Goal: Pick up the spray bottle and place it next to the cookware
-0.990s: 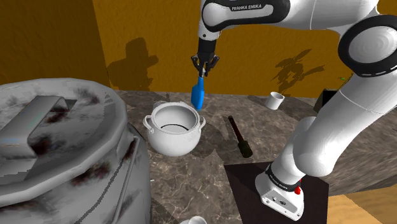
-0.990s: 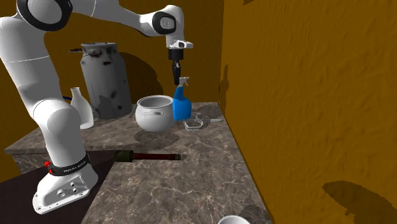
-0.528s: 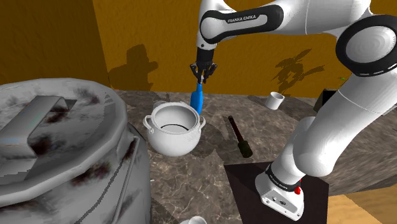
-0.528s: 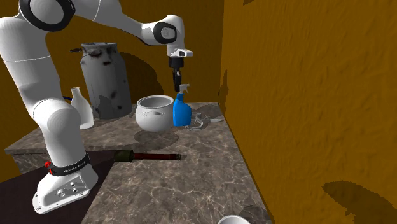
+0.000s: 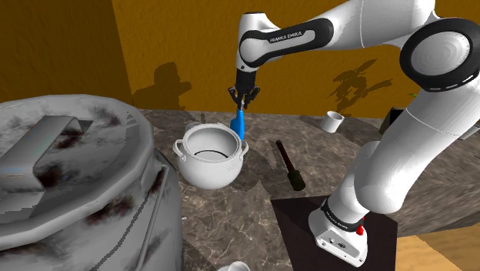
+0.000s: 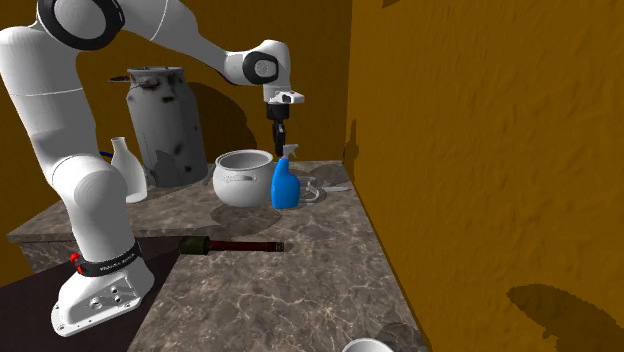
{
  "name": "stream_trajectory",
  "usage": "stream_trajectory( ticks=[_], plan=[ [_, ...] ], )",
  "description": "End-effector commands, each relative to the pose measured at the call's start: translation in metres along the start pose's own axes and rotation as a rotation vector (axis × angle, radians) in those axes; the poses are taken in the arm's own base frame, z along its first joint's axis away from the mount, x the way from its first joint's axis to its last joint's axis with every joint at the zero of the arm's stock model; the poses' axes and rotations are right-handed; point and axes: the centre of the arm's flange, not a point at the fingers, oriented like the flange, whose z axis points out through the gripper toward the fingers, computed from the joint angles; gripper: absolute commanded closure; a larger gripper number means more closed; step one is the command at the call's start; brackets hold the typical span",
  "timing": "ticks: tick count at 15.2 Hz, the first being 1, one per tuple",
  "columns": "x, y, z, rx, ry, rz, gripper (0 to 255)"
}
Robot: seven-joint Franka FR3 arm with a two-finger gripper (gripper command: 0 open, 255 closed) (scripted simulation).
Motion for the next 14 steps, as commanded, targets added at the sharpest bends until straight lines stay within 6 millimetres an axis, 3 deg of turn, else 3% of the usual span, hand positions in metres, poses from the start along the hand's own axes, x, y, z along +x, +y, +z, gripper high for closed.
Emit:
stream_trajectory(
  ticks=[1,7,8,13,14],
  plan=[
    [0.0,0.0,0.004,0.0,0.001,0.0,255],
    [0.0,0.0,0.004,0.0,0.001,0.0,255],
    [0.0,0.0,0.004,0.0,0.001,0.0,0],
    [0.0,0.0,0.004,0.0,0.001,0.0,0],
    [0.0,0.0,-0.009,0.0,0.001,0.0,0]
  ],
)
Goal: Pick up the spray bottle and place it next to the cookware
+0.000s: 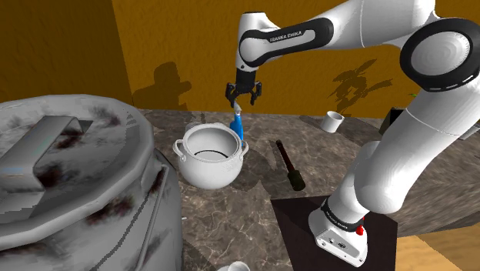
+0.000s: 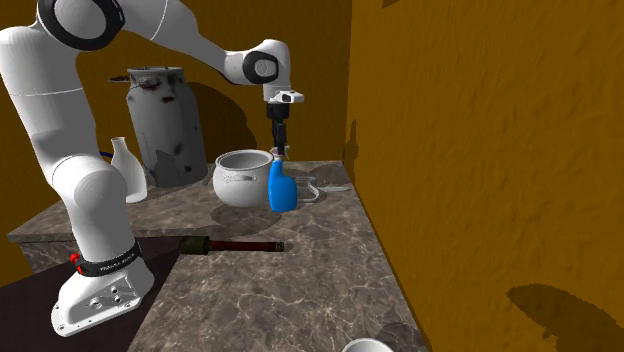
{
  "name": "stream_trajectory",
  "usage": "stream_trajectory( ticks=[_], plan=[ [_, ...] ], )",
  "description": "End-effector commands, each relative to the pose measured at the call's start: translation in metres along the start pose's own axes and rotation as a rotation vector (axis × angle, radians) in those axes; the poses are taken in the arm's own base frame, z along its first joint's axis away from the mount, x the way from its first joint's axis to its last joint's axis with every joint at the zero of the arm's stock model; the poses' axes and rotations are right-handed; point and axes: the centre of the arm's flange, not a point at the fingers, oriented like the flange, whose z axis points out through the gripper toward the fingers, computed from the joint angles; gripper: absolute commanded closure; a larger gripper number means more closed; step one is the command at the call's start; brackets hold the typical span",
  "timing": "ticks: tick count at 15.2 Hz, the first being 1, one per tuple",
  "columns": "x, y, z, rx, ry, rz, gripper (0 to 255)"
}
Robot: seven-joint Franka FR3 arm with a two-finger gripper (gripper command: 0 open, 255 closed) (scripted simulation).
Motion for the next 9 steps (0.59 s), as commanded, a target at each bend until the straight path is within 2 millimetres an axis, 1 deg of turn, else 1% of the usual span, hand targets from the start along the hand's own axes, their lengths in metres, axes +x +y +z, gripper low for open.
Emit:
stream_trajectory(
  ticks=[1,3,9],
  plan=[
    [0.0,0.001,-0.02,0.0,0.0,0.0,0],
    [0.0,0.001,-0.044,0.0,0.0,0.0,0],
    [0.0,0.001,-0.044,0.0,0.0,0.0,0]
  ],
)
